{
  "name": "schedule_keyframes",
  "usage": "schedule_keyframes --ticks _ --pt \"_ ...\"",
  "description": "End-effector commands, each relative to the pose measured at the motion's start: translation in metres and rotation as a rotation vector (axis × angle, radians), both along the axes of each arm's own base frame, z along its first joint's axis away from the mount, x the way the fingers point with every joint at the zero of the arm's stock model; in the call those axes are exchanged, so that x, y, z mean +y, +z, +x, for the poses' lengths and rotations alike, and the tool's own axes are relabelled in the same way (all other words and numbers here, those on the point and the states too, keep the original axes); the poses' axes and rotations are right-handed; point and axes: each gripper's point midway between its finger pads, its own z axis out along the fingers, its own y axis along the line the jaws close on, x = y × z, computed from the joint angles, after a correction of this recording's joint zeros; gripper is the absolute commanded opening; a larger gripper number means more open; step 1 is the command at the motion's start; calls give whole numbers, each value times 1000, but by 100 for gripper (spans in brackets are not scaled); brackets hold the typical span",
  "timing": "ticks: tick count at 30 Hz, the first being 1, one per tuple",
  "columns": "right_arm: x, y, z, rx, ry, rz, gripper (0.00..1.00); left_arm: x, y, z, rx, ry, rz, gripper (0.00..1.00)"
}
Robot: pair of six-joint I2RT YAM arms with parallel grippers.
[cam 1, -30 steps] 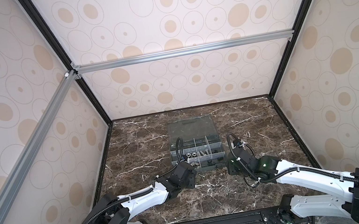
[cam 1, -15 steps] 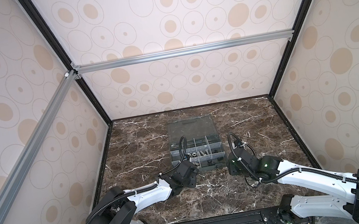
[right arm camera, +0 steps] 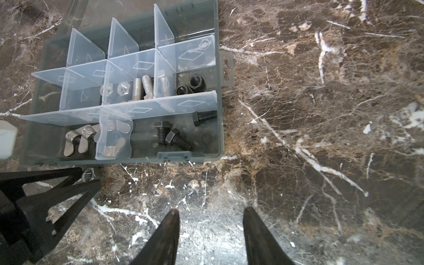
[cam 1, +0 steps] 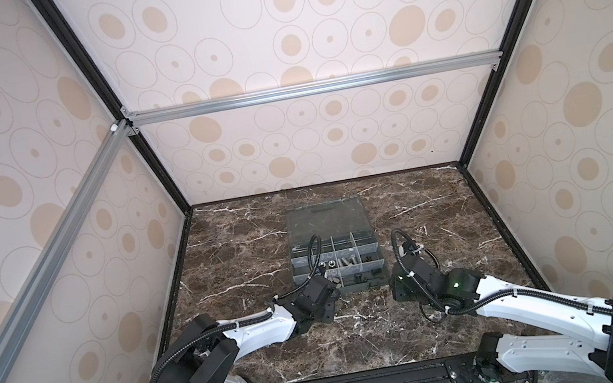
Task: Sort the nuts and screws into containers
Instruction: 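Lower the left gripper onto the last silver hex nut and close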
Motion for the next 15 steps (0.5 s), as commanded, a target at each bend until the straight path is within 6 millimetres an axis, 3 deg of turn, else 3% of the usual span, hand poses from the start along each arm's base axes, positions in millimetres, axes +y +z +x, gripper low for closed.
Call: schedule_keyframes --ticks 1,15 --pt "-10 -4 -3 7 -31 -16 49 -11 11 10 -37 -20 -5 47" --pt "-10 -6 -3 12 -33 -16 49 -13 5 12 -30 -45 38 45"
